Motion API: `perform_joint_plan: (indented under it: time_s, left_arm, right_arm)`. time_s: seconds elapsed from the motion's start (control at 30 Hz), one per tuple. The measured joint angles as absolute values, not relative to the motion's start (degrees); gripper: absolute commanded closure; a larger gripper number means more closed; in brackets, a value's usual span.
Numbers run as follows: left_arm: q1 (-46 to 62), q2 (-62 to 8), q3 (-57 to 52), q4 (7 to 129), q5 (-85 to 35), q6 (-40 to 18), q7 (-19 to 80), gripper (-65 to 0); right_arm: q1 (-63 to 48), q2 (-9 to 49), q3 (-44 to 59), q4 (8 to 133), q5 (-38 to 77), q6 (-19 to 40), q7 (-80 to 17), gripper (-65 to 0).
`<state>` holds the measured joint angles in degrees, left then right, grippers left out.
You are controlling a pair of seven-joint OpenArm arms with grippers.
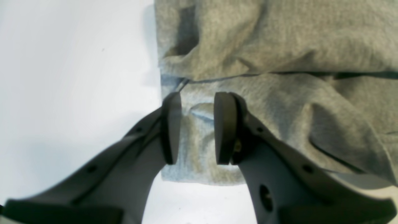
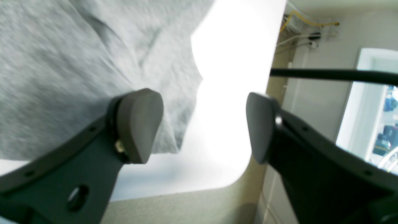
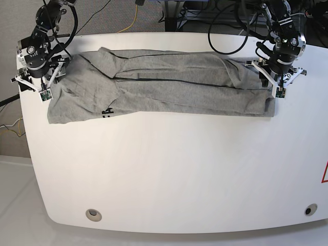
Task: Fold the T-shirt properly
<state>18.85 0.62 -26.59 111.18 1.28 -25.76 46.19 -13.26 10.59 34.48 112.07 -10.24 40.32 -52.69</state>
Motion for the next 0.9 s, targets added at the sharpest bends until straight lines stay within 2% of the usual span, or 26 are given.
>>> perform_joint_plan:
  time_s: [0.33,0.9]
  left_arm:
    - [18.87,0.73,-26.59,111.18,1.5,-25.76,46.17,-15.8]
    - [19.16,0.78,-26.74,111.18,1.65,-25.76,45.82,-15.8]
  right_arm:
    - [-12.19,8.88,30.24,112.03,-10.22,40.45,-52.51,-43.1]
    - [-12.78,9.19,29.71,112.03,-10.31,40.32,-52.73,-43.1]
